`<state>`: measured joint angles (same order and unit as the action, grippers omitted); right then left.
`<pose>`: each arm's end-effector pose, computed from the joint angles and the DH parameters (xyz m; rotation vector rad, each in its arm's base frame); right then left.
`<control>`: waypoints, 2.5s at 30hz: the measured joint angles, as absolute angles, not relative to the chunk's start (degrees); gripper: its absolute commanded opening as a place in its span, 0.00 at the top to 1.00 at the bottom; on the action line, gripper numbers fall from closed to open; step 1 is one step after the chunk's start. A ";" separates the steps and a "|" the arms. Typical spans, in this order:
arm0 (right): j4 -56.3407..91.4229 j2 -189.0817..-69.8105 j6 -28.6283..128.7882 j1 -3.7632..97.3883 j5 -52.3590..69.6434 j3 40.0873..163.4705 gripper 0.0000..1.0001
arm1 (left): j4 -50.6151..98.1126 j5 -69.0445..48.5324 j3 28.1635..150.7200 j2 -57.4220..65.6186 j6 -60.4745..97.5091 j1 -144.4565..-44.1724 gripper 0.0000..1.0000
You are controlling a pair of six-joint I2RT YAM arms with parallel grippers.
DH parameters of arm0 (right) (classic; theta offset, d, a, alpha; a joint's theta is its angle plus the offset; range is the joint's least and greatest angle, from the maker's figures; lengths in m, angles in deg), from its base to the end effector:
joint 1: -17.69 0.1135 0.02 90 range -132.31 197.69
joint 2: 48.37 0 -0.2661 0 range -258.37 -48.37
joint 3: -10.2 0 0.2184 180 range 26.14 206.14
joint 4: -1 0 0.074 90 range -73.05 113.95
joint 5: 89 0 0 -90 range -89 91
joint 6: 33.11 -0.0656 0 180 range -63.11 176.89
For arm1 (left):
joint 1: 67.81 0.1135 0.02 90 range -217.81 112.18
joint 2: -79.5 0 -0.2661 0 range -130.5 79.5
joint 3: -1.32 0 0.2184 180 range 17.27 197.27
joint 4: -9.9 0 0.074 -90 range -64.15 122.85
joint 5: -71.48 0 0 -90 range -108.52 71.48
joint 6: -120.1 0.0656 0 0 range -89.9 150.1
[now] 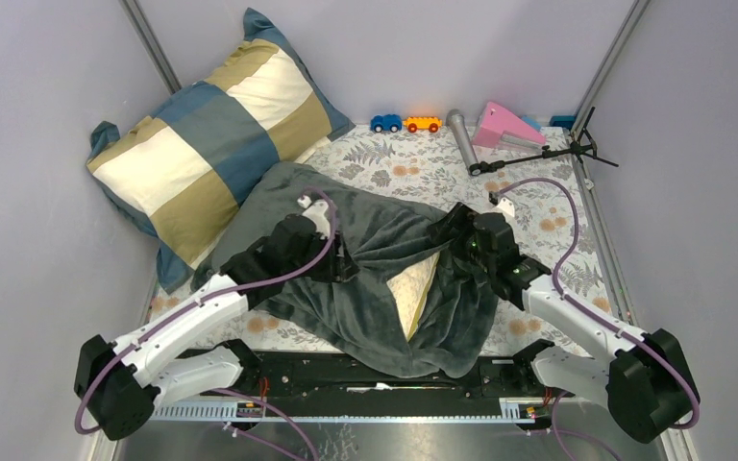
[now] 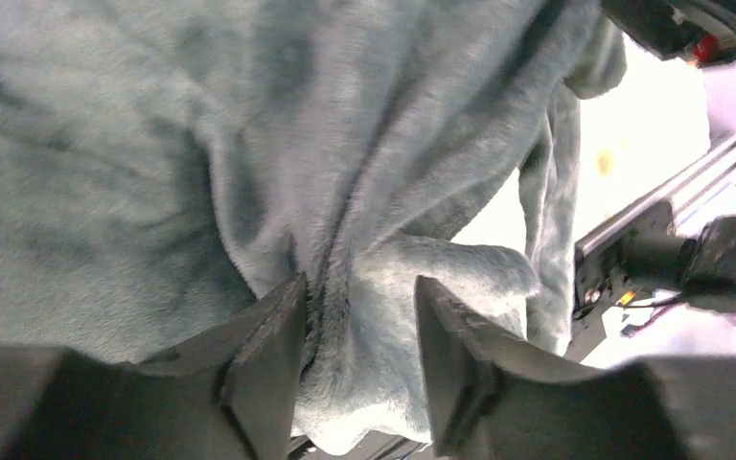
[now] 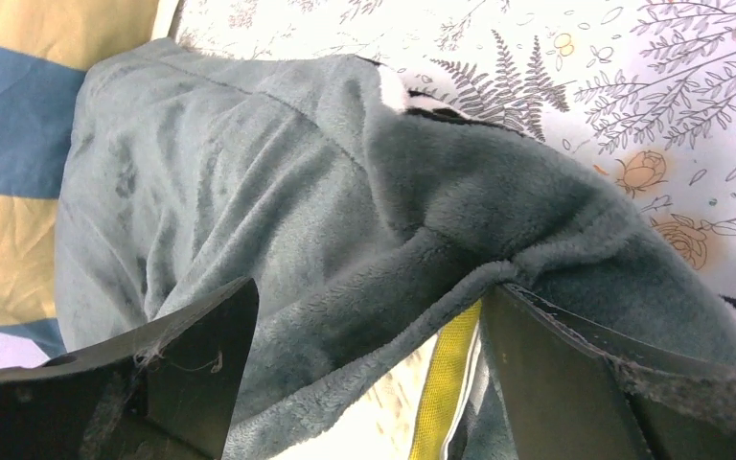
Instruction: Remove the pillowcase from the pillow
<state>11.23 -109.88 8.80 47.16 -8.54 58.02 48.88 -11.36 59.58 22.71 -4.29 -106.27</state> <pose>0.2074 0.1047 0.2395 0.4414 2.0047 0.7016 0.1538 -0.1326 0.2570 0.1559 2.3466 -0.8065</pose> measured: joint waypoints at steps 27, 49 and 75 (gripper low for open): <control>9.72 -90.36 5.04 47.14 -0.85 40.34 0.37 | 46.71 -9.11 78.94 -2.73 0.23 -115.80 0.37; 0.87 -111.83 3.51 47.12 -2.31 52.97 0.54 | 51.83 -13.70 82.05 -3.08 0.69 -115.89 0.38; 11.43 -93.01 7.81 47.03 -0.19 48.58 0.22 | 51.41 -9.06 87.01 -11.28 4.67 -116.57 1.00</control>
